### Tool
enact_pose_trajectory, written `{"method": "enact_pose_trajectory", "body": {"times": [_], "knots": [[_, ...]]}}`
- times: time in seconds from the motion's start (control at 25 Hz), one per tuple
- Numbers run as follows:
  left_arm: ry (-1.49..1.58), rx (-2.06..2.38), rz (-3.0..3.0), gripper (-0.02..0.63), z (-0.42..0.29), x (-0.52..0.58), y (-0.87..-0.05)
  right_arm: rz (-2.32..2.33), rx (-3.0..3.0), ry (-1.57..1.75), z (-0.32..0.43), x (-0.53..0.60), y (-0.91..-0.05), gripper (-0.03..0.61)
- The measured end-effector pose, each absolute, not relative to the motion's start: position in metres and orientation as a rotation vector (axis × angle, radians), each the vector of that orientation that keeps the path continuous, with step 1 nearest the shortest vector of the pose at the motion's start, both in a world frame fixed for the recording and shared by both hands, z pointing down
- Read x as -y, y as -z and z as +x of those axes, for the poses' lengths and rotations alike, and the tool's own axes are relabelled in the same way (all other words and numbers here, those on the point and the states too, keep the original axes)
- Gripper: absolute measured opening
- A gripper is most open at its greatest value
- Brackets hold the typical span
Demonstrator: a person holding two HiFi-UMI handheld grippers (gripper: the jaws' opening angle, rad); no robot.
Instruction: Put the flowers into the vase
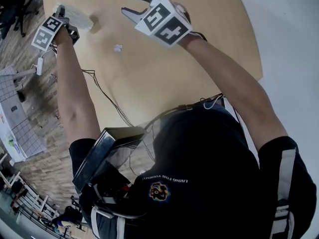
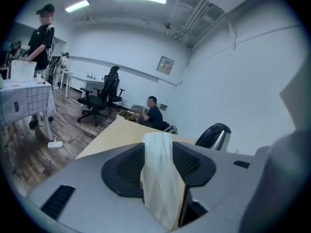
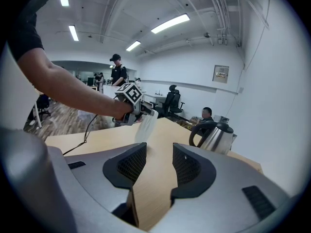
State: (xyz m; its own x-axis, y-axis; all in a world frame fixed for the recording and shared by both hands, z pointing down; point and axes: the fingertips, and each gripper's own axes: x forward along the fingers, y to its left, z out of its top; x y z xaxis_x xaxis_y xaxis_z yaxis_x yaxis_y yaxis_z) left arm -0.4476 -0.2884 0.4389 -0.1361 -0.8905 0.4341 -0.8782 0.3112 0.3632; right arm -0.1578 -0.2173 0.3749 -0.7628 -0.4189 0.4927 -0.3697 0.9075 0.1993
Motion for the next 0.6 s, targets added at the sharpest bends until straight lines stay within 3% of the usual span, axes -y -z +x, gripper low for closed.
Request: {"method": "enact_pose_trajectory", "body": {"times": [0.6], "knots": [[-0.031, 2.056, 1.630, 0.182, -0.437, 0.284, -0.423, 0.572, 2.525, 0.125, -0.149, 0.212, -0.373, 0.163]]}}
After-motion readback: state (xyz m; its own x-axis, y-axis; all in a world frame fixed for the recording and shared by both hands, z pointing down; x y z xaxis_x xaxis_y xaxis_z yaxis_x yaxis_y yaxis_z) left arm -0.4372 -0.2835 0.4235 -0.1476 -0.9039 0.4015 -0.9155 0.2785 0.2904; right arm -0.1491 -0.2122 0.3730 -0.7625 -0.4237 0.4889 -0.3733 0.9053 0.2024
